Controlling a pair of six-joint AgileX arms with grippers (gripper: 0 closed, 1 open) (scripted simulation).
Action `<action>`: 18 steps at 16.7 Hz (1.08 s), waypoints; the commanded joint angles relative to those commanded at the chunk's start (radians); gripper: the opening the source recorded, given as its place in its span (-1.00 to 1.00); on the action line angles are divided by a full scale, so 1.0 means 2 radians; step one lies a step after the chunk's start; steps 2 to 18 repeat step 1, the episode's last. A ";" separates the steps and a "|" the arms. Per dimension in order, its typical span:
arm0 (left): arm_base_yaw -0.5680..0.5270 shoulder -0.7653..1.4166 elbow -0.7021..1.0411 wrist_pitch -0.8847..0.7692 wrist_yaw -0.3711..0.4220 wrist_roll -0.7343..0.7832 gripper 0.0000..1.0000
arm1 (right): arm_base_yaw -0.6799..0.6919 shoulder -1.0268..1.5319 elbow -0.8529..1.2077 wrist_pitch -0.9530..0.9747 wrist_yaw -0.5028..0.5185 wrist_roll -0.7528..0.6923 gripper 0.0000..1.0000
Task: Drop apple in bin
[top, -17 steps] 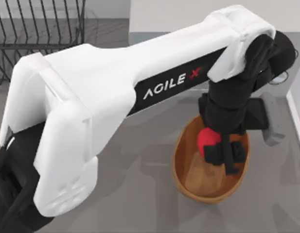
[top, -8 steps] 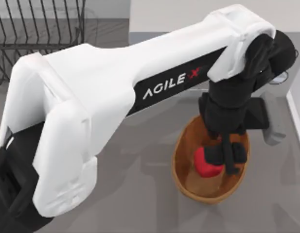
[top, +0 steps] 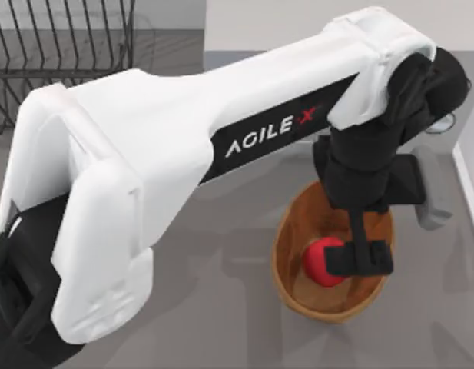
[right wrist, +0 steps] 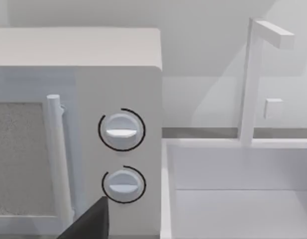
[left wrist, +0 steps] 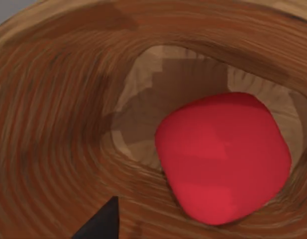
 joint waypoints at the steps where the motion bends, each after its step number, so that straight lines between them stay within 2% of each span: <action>1: 0.000 0.000 0.000 0.000 0.000 0.000 1.00 | 0.000 0.000 0.000 0.000 0.000 0.000 1.00; 18: 0.000 0.000 0.000 0.000 0.000 0.000 1.00 | 0.000 0.000 0.000 0.000 0.000 0.000 1.00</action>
